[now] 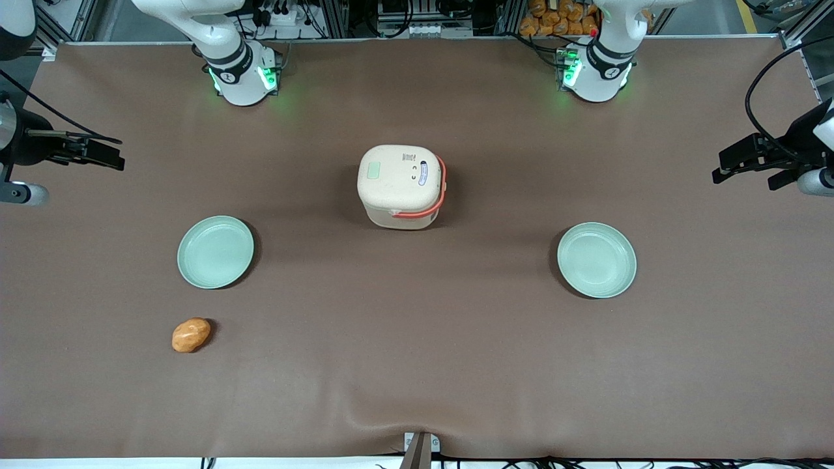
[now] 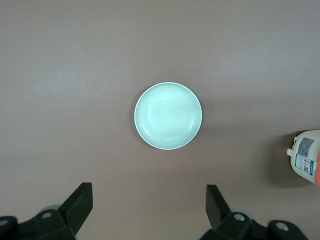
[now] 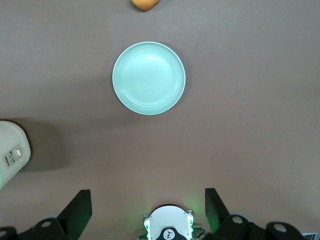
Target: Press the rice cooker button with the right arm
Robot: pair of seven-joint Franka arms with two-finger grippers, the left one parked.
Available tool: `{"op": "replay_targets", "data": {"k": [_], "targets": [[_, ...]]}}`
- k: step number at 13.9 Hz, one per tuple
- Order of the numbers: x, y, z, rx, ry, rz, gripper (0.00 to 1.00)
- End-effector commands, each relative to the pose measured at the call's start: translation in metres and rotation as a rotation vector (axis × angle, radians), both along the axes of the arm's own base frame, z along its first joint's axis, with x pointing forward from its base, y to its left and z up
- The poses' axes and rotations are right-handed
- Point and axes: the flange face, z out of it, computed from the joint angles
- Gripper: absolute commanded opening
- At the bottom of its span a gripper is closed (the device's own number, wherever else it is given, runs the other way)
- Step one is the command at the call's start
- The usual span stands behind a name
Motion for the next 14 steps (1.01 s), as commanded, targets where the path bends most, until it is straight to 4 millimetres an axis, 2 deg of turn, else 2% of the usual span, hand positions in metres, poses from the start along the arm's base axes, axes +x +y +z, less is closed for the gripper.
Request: {"op": "replay_targets", "data": {"k": [1, 12, 14], "targets": [[-0.0033, -0.0031, 0.0064, 0.020, -0.003, -0.001, 1.00], [-0.0010, -0.0054, 0.0045, 0.002, -0.007, 0.003, 1.00], [-0.0011, -0.0007, 0.0044, 0.021, -0.006, 0.010, 1.00]]}}
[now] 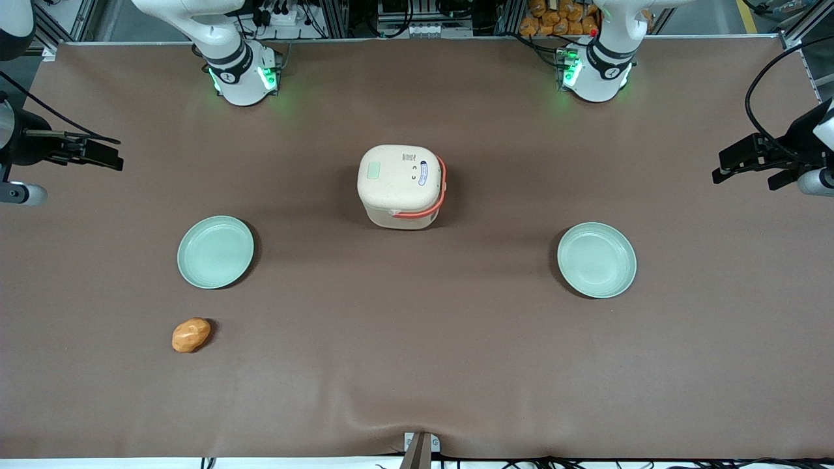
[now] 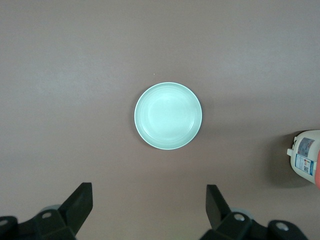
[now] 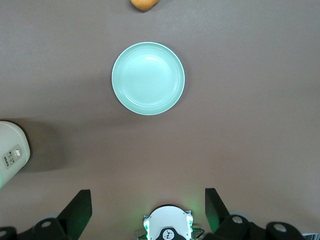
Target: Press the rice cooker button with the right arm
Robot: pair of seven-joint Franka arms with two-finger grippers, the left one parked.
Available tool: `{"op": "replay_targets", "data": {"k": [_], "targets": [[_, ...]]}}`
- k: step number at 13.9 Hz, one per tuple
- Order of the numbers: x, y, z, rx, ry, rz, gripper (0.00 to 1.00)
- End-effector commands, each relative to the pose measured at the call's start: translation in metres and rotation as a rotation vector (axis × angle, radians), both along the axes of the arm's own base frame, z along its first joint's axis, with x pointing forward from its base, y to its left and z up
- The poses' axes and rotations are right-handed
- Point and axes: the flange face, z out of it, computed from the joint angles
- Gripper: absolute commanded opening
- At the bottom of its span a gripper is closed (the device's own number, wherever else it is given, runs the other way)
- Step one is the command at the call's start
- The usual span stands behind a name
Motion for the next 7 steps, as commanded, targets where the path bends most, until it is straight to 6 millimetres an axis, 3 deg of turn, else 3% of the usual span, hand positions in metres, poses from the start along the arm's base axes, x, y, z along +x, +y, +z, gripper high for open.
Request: {"op": "replay_targets", "data": {"k": [1, 7], "targets": [[-0.001, 0.003, 0.004, 0.022, -0.005, 0.014, 1.00], [-0.003, 0.036, 0.009, 0.044, -0.009, 0.066, 1.00]]}}
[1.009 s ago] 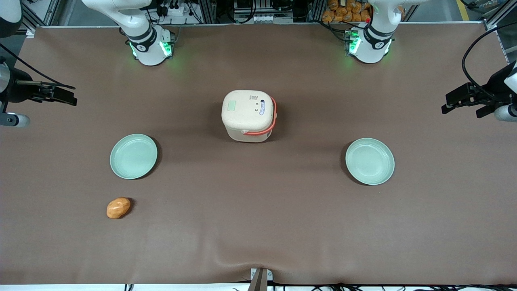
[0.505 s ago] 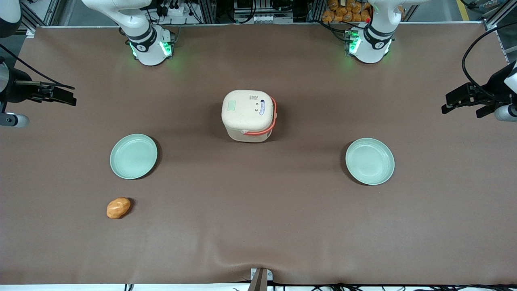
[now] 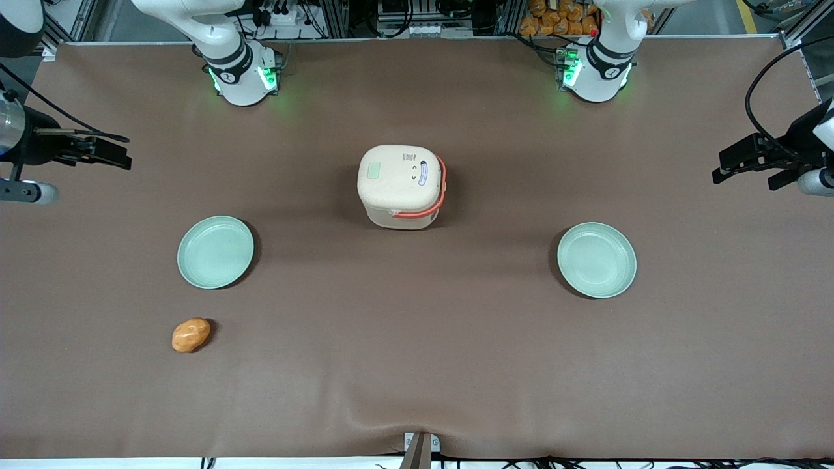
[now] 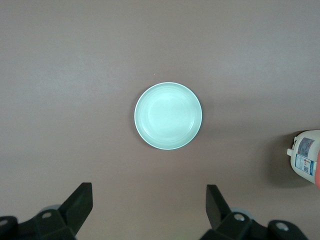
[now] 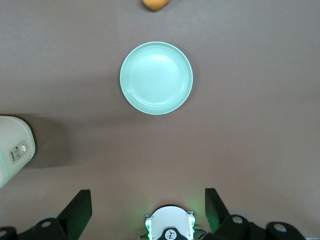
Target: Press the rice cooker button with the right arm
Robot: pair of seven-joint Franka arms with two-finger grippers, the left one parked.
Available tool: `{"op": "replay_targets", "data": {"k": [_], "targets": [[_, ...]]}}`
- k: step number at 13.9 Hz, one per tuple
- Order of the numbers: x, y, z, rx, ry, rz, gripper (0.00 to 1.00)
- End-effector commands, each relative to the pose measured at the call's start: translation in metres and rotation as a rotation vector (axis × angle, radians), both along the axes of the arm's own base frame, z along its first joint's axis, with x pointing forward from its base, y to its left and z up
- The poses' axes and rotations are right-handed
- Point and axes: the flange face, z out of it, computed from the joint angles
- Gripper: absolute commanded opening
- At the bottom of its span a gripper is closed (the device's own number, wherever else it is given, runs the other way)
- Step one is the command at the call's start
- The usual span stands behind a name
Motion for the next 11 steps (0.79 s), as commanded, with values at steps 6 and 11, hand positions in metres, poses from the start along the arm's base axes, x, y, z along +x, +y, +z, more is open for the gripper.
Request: {"op": "replay_targets", "data": {"k": [6, 11], "targets": [[-0.017, 0.162, 0.005, 0.131, -0.047, 0.150, 1.00], [-0.049, 0.321, -0.044, 0.087, -0.065, 0.123, 0.45]]}}
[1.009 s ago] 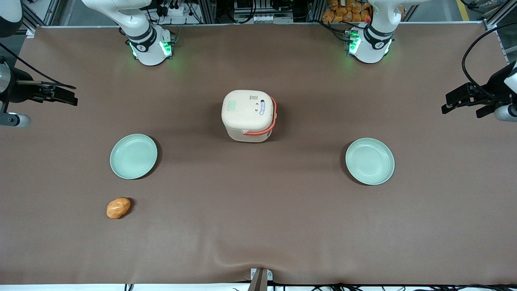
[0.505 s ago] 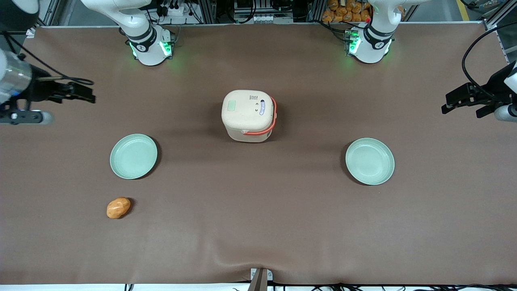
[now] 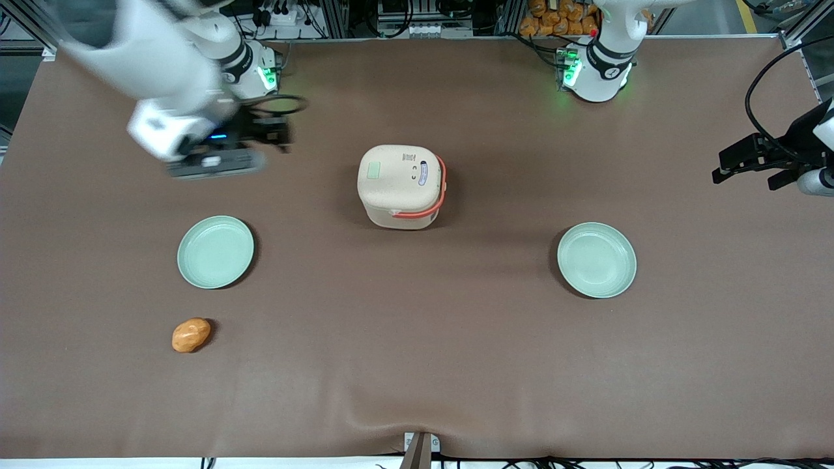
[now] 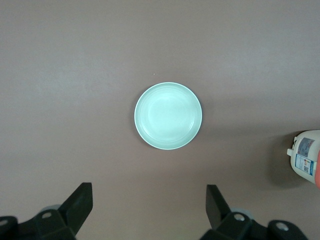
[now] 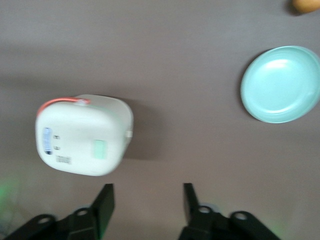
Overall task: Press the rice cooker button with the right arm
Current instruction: 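Move the right gripper over the white rice cooker's lid button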
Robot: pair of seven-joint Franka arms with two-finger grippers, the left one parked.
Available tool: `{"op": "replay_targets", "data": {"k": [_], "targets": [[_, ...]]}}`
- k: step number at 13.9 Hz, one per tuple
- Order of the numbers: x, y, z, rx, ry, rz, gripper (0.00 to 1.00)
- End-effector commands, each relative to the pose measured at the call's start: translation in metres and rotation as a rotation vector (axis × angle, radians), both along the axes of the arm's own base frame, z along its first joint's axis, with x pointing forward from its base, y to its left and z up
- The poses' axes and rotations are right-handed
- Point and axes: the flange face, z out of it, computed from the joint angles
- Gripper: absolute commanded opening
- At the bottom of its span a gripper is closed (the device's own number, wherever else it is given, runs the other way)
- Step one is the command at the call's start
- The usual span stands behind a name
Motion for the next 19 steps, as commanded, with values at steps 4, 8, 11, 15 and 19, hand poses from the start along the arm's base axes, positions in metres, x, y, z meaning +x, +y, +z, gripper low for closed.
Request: {"op": "replay_targets", "data": {"k": [4, 8, 11, 15, 19], "targets": [[-0.007, 0.069, -0.074, -0.040, 0.046, 0.046, 0.23], [-0.015, 0.089, -0.122, -0.059, 0.068, 0.067, 0.09], [-0.024, 0.107, -0.152, -0.069, 0.113, 0.061, 0.02], [-0.044, 0.120, -0.191, -0.054, 0.143, 0.067, 0.02], [-0.053, 0.124, -0.202, -0.059, 0.155, 0.080, 0.00]]}}
